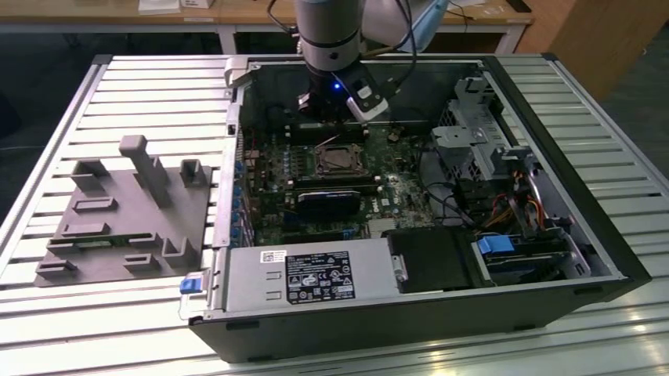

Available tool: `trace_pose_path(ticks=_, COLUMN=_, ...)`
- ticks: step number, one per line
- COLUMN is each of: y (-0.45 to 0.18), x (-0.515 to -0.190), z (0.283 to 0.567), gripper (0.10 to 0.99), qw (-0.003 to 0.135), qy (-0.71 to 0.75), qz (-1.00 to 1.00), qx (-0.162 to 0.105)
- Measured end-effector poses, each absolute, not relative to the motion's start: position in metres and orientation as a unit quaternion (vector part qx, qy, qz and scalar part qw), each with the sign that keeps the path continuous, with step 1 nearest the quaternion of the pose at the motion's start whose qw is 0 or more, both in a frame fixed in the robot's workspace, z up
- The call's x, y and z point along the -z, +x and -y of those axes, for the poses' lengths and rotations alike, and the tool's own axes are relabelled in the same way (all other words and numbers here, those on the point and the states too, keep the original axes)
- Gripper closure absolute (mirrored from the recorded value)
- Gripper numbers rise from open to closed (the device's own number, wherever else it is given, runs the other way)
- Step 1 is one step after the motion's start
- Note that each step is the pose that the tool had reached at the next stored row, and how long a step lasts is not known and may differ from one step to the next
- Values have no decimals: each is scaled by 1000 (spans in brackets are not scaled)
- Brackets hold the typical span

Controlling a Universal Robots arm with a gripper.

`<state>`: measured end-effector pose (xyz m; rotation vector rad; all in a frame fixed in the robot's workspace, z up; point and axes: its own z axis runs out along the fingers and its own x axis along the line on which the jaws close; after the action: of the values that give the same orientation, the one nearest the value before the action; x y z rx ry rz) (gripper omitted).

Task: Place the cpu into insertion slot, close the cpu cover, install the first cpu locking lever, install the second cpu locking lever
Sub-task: 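Install the first cpu locking lever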

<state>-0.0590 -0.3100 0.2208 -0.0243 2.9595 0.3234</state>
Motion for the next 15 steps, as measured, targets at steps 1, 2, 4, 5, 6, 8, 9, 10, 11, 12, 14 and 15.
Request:
trace_pose_path(ticks=1, y=-59, x=-220, z=310, gripper=984, qw=85, qy=-8, qz=-990, qx=-108)
trace_pose_path(ticks=2, y=-60, x=-219, z=310, gripper=984, qw=88, qy=-9, qz=-990, qx=-108)
trace_pose_path(ticks=4, y=-61, x=-217, z=310, gripper=984, qw=92, qy=-8, qz=-990, qx=-108)
trace_pose_path(ticks=5, y=-61, x=-216, z=310, gripper=984, qw=93, qy=-6, qz=-990, qx=-108)
trace_pose_path(ticks=6, y=-61, x=-215, z=310, gripper=984, qw=94, qy=-2, qz=-990, qx=-108)
trace_pose_path(ticks=8, y=-62, x=-213, z=310, gripper=984, qw=95, qy=8, qz=-990, qx=-107)
trace_pose_path(ticks=9, y=-62, x=-212, z=310, gripper=984, qw=95, qy=13, qz=-990, qx=-106)
trace_pose_path(ticks=10, y=-62, x=-211, z=310, gripper=984, qw=96, qy=19, qz=-990, qx=-106)
trace_pose_path(ticks=11, y=-62, x=-211, z=310, gripper=984, qw=97, qy=25, qz=-989, qx=-105)
trace_pose_path(ticks=12, y=-62, x=-210, z=310, gripper=984, qw=97, qy=31, qz=-989, qx=-104)
trace_pose_path(ticks=14, y=-63, x=-209, z=310, gripper=984, qw=98, qy=41, qz=-989, qx=-103)
trace_pose_path(ticks=15, y=-63, x=-209, z=310, gripper=984, qw=99, qy=45, qz=-989, qx=-103)
